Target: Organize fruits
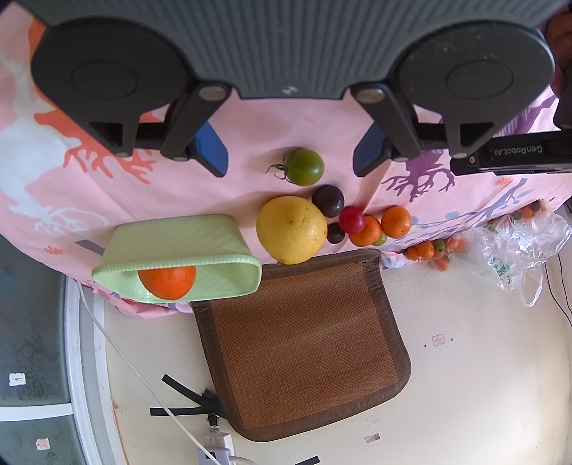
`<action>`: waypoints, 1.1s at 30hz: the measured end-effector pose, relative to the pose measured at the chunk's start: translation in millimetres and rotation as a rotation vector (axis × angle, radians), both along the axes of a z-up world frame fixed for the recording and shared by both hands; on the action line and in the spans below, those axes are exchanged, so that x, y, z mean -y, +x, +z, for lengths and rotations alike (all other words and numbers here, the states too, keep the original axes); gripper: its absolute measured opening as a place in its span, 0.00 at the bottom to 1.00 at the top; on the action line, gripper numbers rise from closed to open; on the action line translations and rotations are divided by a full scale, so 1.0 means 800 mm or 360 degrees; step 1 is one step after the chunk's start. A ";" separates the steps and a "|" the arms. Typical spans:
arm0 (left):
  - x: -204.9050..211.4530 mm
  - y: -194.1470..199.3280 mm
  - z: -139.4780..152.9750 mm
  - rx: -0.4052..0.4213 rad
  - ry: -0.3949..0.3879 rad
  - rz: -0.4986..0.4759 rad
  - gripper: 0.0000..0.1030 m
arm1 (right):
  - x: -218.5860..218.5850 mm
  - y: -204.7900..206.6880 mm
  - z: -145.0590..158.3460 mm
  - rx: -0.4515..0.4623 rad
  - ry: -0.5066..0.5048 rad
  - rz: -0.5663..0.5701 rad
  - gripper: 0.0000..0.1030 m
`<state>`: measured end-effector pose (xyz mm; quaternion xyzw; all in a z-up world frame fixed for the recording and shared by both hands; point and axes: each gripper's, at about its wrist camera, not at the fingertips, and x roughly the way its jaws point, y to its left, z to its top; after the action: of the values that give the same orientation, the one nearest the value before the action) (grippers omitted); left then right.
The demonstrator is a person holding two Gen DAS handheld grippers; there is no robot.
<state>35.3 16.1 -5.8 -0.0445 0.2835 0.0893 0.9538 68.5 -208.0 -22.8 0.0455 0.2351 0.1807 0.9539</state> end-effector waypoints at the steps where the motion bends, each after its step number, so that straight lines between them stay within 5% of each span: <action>1: 0.000 0.000 0.000 0.0001 -0.0001 0.0000 0.69 | 0.000 0.000 0.000 0.0000 0.0000 0.0000 0.76; 33: 0.004 0.002 0.001 0.0019 -0.0010 -0.0006 0.69 | -0.001 -0.001 0.000 -0.0006 0.0008 0.0005 0.72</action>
<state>37.3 13.3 -5.0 -0.0475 0.2781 0.0862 0.9555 67.8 -207.0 -22.7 0.0479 0.2364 0.1827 0.9531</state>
